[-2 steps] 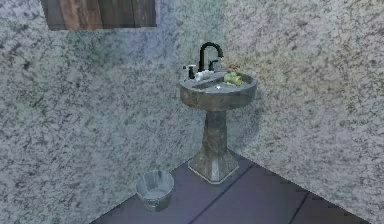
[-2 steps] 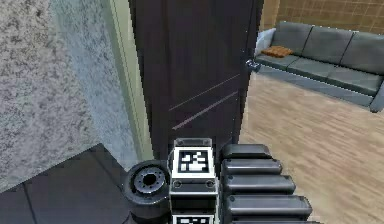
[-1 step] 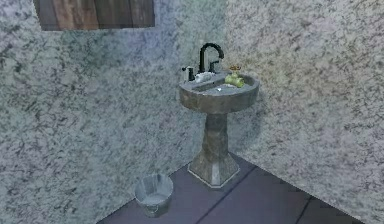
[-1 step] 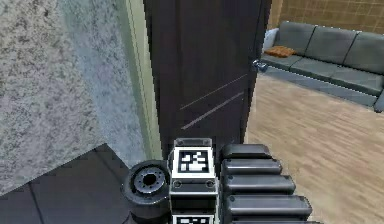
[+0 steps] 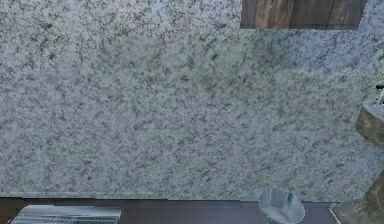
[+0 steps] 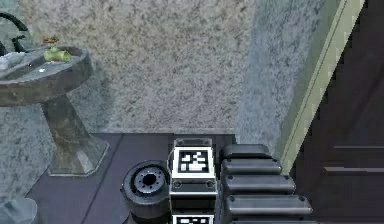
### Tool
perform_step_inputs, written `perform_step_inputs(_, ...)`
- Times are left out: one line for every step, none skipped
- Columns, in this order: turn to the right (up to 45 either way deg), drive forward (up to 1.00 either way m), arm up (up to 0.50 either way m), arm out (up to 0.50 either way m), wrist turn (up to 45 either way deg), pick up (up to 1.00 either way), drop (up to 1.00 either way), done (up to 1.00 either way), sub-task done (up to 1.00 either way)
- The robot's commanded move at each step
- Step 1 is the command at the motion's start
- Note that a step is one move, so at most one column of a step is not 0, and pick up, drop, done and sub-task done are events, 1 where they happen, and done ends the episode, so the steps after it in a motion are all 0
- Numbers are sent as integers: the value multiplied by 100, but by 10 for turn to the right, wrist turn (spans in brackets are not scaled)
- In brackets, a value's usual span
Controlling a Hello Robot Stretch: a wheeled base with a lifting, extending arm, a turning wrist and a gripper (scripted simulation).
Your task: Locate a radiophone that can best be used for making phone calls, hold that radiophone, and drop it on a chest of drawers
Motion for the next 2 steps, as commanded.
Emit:
perform_step_inputs(-150, 0, 0, 0, 0, 0, 0, 0, 0)
perform_step_inputs(0, 10, 0, 0, 0, 0, 0, 0, 0)
